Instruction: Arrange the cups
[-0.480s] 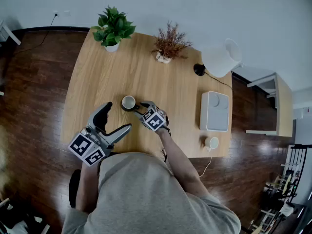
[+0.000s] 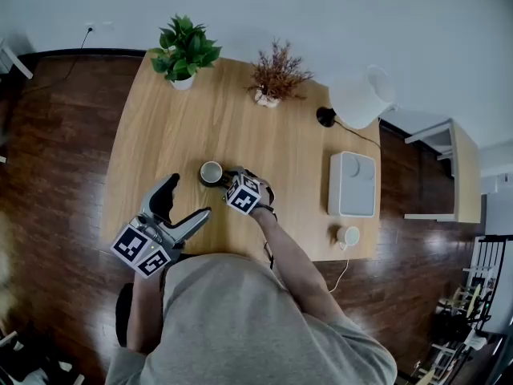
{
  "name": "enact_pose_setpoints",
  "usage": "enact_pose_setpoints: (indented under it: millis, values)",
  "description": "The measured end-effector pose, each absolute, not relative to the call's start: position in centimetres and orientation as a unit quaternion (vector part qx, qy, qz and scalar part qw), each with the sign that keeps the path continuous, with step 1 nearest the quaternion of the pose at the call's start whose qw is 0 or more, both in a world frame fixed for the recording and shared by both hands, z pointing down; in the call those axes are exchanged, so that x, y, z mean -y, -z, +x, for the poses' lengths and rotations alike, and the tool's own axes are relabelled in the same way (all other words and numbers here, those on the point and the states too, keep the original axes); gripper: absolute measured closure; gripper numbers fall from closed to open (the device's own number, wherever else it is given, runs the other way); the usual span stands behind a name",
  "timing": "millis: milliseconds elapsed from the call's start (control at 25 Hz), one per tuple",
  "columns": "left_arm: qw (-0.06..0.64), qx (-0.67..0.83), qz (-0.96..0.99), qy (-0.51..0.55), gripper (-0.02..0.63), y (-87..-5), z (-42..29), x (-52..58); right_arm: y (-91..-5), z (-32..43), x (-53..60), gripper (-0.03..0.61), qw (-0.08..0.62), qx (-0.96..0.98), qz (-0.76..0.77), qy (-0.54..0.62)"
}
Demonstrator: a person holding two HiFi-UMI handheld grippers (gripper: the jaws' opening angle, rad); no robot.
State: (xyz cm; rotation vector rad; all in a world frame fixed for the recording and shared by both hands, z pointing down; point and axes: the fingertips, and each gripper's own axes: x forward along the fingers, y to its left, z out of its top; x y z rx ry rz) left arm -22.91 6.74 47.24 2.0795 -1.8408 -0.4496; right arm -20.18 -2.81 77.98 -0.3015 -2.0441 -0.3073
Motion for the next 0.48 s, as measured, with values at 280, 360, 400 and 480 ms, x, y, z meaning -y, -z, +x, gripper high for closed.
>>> enact_pose_setpoints:
  millis: [280,360,400,480]
  values:
    - [0.166,0.642,0.732,0.156,0.181,-47.31,-22.90,-6.62,-78.32,-20.23,2.73,0.492,0.515,0.835,-0.132,0.139]
    - [0.166,0.639,0.735,0.154,0.181,-47.35,-22.75,-6.48,-78.32,-20.17,2.69,0.495,0.511,0.842,-0.125,0.117]
    - [0.167,0.638,0.735,0.154,0.181,-47.38,-22.64,-6.41,-78.28,-20.03,2.68,0.495,0.508,0.846,-0.120,0.106]
    - [0.169,0.638,0.735,0.154,0.181,-47.42,-22.46,-6.25,-78.11,-19.54,2.70,0.495,0.499,0.857,-0.105,0.080]
